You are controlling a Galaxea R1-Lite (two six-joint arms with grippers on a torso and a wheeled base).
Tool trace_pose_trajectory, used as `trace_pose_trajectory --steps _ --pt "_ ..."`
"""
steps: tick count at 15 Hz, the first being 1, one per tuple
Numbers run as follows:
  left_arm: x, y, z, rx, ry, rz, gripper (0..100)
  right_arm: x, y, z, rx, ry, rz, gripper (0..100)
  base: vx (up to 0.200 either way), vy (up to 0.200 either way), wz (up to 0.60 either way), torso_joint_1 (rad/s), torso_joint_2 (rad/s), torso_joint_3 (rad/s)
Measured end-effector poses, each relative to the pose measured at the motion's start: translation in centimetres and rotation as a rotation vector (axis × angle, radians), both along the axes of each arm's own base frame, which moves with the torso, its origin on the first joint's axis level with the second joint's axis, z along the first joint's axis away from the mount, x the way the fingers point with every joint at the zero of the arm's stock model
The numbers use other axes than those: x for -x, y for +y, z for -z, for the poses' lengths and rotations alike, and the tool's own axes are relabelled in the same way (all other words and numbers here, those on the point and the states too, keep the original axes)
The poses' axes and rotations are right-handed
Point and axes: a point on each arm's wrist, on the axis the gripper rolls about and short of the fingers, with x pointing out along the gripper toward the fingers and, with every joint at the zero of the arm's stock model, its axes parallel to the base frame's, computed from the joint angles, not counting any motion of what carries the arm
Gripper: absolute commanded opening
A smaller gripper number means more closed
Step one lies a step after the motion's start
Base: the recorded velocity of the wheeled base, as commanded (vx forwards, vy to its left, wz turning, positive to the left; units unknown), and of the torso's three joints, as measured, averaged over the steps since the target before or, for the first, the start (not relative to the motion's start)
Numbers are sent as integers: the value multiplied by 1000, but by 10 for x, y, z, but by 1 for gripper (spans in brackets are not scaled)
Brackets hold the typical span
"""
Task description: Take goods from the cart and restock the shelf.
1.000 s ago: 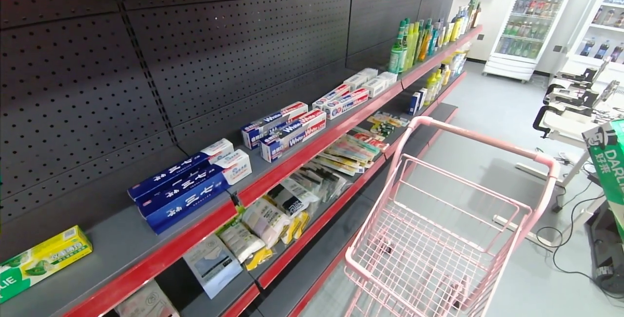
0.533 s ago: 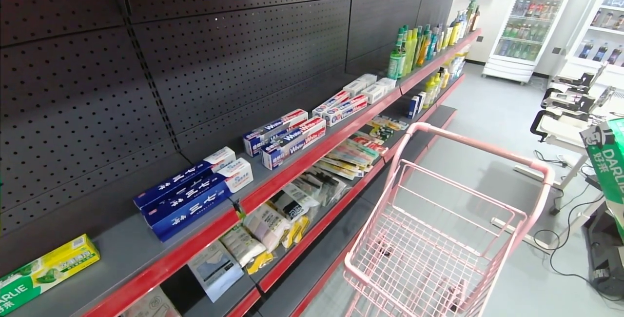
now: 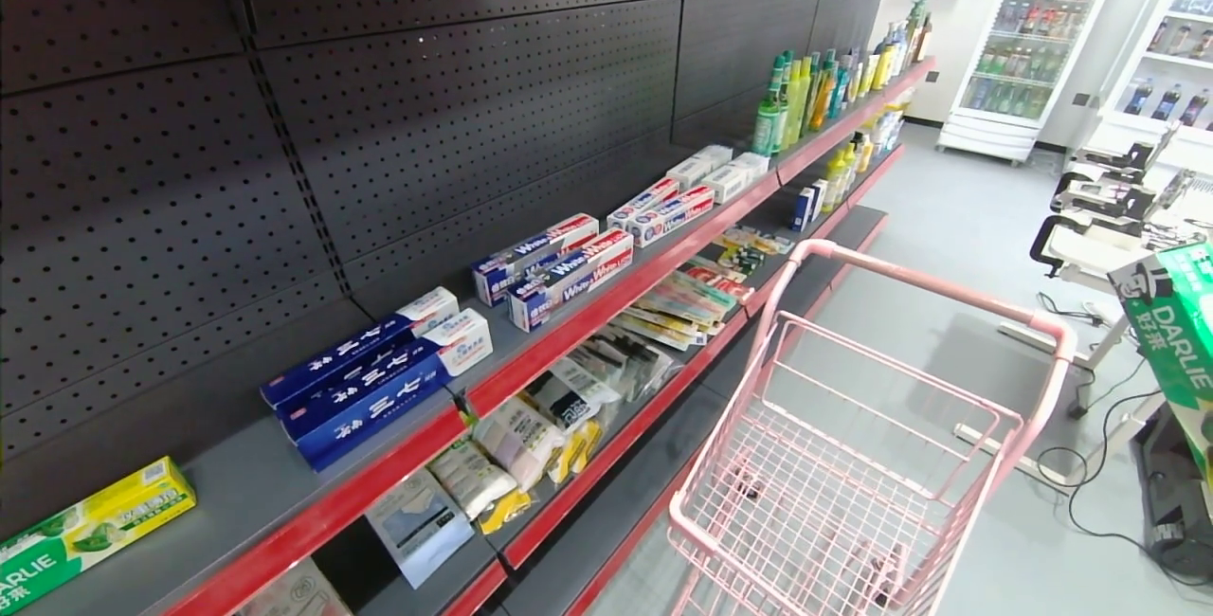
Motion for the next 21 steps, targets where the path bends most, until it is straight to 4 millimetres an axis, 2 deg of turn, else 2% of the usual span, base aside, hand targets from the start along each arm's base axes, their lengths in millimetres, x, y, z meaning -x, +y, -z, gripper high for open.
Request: trace_pose_trajectory --steps 16,21 --pt "0 0 0 0 0 0 100 -2 1 7 0 32 -10 0 0 0 600 4 1 3" --pt "0 0 0 0 0 1 100 1 1 9 -2 33 -11 0 0 0 0 0 0 0"
